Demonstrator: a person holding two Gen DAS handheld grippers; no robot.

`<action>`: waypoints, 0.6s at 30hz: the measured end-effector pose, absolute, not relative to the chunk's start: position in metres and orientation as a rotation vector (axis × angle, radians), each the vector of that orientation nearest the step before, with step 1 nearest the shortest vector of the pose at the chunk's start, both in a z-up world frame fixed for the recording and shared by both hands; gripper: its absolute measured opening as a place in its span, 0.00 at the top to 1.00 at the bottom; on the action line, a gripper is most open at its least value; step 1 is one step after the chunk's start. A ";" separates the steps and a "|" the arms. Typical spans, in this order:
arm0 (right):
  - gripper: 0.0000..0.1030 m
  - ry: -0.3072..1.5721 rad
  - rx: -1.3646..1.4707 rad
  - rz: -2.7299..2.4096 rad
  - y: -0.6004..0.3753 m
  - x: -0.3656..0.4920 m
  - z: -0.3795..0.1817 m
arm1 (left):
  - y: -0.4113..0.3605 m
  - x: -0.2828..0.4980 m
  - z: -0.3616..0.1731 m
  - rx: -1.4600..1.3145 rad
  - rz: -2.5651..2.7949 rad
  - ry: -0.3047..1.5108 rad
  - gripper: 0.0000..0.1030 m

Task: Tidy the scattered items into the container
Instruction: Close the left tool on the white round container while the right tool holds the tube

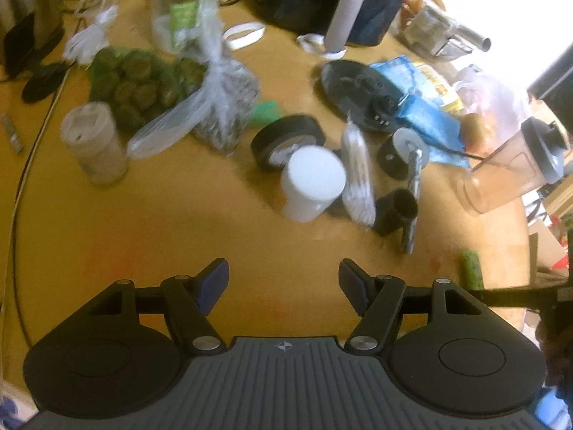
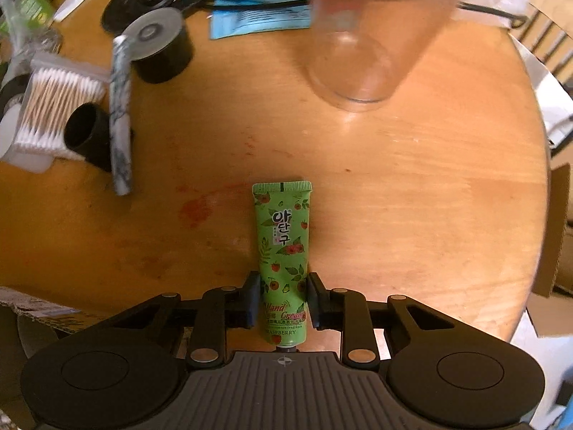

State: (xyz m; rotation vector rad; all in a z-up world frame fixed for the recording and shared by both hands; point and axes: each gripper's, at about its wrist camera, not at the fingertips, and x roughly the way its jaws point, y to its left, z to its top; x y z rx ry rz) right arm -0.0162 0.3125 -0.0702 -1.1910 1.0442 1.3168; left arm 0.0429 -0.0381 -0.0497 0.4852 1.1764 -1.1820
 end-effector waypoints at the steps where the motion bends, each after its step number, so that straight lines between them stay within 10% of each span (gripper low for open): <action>1: 0.72 1.046 -1.180 1.311 0.310 -0.013 -0.070 | -0.042 0.043 -0.050 0.491 -1.198 1.164 0.35; 18: 0.71 1.133 -1.041 1.230 0.281 0.026 -0.064 | -0.090 0.022 -0.073 0.838 -1.498 0.815 0.35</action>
